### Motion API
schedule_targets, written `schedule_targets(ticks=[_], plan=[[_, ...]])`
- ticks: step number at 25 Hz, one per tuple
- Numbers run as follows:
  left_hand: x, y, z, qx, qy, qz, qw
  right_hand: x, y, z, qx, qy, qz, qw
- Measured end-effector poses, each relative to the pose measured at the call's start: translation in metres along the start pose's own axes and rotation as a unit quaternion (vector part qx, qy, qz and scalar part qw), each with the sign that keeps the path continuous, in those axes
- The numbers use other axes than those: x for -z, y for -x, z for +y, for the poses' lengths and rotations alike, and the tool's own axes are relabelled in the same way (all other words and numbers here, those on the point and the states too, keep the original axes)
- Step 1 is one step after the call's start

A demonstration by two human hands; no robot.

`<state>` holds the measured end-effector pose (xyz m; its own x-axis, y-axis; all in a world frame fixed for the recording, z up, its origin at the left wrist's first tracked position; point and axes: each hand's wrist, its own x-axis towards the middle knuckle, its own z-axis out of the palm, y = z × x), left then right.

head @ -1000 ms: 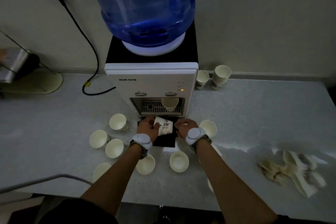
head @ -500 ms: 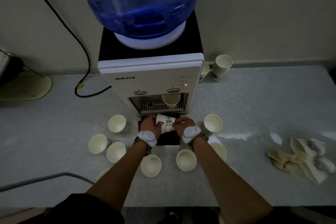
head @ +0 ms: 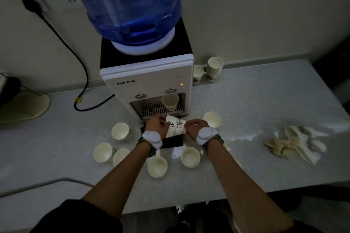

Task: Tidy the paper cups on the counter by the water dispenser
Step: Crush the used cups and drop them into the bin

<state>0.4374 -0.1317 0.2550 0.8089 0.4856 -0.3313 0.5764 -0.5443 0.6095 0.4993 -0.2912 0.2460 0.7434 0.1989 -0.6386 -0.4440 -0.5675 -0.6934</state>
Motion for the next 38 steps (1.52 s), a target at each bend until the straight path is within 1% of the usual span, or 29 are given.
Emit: schedule_targets(ticks=[2,4,8,10,14,16,18,19,21,22,25,27,30,34,38], plan=[[0.003,0.007,0.015,-0.018,0.008,-0.008,1.0,0.012,0.012,0.0,-0.02,-0.048,0.009,0.999],[0.002,0.017,0.037,-0.054,0.019,-0.025,0.998,0.031,0.027,0.006,-0.023,-0.077,0.027,0.996],[-0.013,0.043,0.088,-0.143,0.044,-0.048,0.987,0.078,0.059,0.026,-0.025,-0.134,0.099,0.986],[-0.024,0.056,0.112,-0.167,0.057,-0.063,0.982,0.099,0.075,0.037,-0.032,-0.165,0.123,0.978],[-0.06,0.089,0.158,-0.234,0.042,-0.107,0.965,0.144,0.119,0.075,-0.038,-0.265,0.209,0.94],[-0.082,0.108,0.178,-0.259,0.039,-0.133,0.956,0.165,0.138,0.099,-0.047,-0.265,0.234,0.934],[-0.113,0.135,0.199,-0.288,0.021,-0.177,0.941,0.189,0.162,0.133,-0.072,-0.261,0.272,0.923],[-0.123,0.145,0.204,-0.296,0.018,-0.192,0.935,0.195,0.169,0.144,-0.085,-0.277,0.291,0.912],[-0.154,0.172,0.22,-0.315,0.008,-0.226,0.922,0.211,0.191,0.18,-0.113,-0.321,0.344,0.875],[-0.165,0.181,0.223,-0.319,0.003,-0.236,0.918,0.215,0.198,0.192,-0.119,-0.33,0.357,0.865],[-0.211,0.219,0.23,-0.342,-0.04,-0.296,0.891,0.231,0.226,0.24,-0.161,-0.333,0.376,0.85],[-0.245,0.249,0.232,-0.356,-0.075,-0.343,0.866,0.24,0.244,0.279,-0.195,-0.344,0.393,0.83],[-0.281,0.276,0.226,-0.372,-0.128,-0.368,0.843,0.244,0.261,0.32,-0.232,-0.362,0.39,0.814],[-0.33,0.305,0.21,-0.36,-0.189,-0.416,0.813,0.237,0.275,0.38,-0.265,-0.364,0.386,0.805],[-0.365,0.321,0.191,-0.351,-0.239,-0.434,0.795,0.219,0.273,0.425,-0.3,-0.384,0.378,0.787]])
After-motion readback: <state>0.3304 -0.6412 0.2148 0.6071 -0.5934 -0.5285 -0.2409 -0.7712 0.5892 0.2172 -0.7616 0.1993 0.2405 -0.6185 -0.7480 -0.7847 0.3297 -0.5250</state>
